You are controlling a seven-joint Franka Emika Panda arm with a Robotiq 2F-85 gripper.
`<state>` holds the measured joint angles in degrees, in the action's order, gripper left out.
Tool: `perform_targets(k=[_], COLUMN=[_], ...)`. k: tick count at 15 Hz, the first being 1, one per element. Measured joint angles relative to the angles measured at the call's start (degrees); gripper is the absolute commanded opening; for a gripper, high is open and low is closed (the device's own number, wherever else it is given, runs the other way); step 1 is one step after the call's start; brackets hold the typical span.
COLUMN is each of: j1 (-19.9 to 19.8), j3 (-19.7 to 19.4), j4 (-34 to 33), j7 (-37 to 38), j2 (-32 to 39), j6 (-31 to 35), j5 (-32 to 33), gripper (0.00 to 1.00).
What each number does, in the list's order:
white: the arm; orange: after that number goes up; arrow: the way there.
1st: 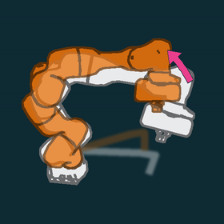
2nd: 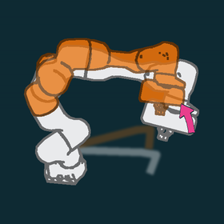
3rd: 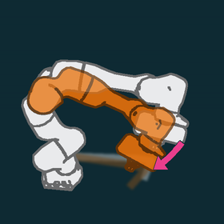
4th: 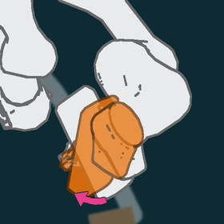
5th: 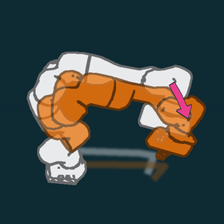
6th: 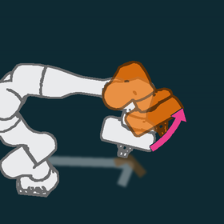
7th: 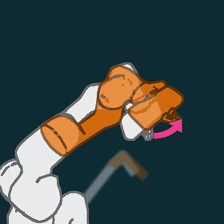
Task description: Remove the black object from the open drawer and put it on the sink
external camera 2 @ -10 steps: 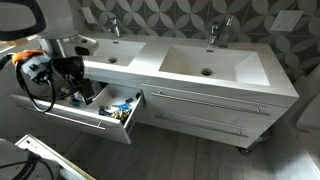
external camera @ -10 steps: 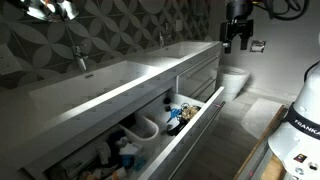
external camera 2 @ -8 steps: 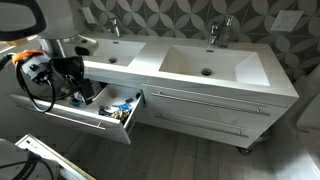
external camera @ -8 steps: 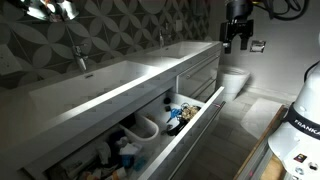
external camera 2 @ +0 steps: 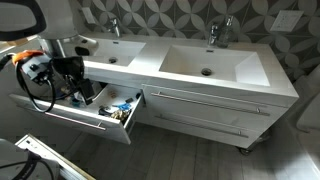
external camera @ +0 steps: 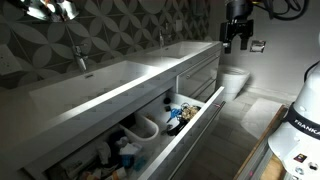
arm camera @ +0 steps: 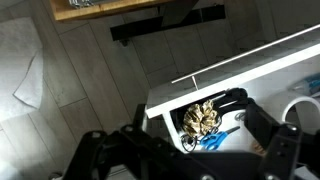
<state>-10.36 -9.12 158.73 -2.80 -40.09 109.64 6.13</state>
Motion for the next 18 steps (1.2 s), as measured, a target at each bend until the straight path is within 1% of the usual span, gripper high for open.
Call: perform_targets(k=[4,6,8,11,13,15,18], j1=[0.09,1.06,2.77,4.47,4.54,4.36,3.5], j3=[0.15,1.69,5.1,11.57,16.03,19.64,23.08], j4=[0.0,0.0,0.0,0.04,0.07,0.09,0.13], j7=[0.02,1.54,6.07,15.25,21.85,28.18,35.34], j2=[0.01,0.18,0.98,3.96,6.91,10.24,15.82], j6=[0.09,2.67,7.34,14.49,19.3,23.55,29.59], j5=[-0.08,-0.62,-1.06,-1.08,-0.62,0.48,3.27], gripper=[1.0,1.0,1.0,1.0,1.0,1.0,1.0])
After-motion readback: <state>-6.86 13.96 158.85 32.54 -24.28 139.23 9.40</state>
